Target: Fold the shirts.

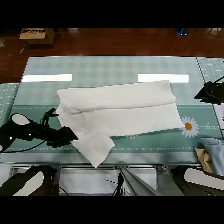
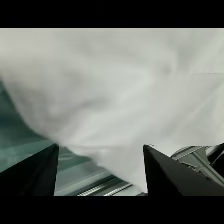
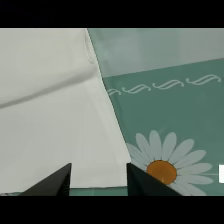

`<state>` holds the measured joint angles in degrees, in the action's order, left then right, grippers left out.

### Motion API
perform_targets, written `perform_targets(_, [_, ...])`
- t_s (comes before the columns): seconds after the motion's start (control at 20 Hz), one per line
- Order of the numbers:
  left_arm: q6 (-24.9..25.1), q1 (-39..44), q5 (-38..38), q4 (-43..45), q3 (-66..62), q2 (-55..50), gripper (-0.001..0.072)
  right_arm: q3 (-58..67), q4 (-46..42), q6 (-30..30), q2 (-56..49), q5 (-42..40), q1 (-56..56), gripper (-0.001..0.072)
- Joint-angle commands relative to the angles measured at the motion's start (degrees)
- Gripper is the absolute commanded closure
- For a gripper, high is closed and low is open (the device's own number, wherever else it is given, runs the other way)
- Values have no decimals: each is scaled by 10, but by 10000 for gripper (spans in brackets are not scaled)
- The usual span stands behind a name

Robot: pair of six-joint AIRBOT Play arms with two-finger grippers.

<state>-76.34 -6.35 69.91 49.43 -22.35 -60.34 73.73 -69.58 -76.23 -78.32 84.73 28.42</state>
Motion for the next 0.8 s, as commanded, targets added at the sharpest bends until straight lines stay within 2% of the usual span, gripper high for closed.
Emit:
perform_targets(0.0, [1, 73, -70, -56, 4, -49, 130, -1, 1, 1, 0, 2, 0, 274])
perform_targets(0.05, [7, 91, -73, -58, 3, -67, 223, -1, 1, 1, 0, 3, 0, 274])
perform_targets(0.1, [9, 103, -73, -57, 3, -85, 530, -1, 1, 1, 0, 8, 0, 274])
perform_targets(0.15, [9, 106, -73, -57, 3, -97, 655, -1, 0, 1, 0, 11, 0, 274])
perform_targets(0.2, [11, 105, -73, -57, 3, -101, 686, -1, -8, 5, 0, 17, 0, 274])
perform_targets(0.35, [24, 89, -62, -57, 2, -96, 687, -15, -46, 5, 0, 8, 19, 273])
perform_targets(0.4, [30, 84, -56, -57, 2, -96, 688, -32, -24, 5, 0, 1, 39, 265])
perform_targets(0.45, [39, 80, -49, -57, 2, -96, 687, -54, 7, 10, 0, -3, 60, 197])
perform_targets(0.5, [39, 78, -47, -57, 2, -96, 688, -80, 39, 21, 0, -7, 83, 167])
perform_targets(0.75, [42, 78, -52, -57, 2, -96, 687, -188, 61, 42, 0, -57, 119, 167])
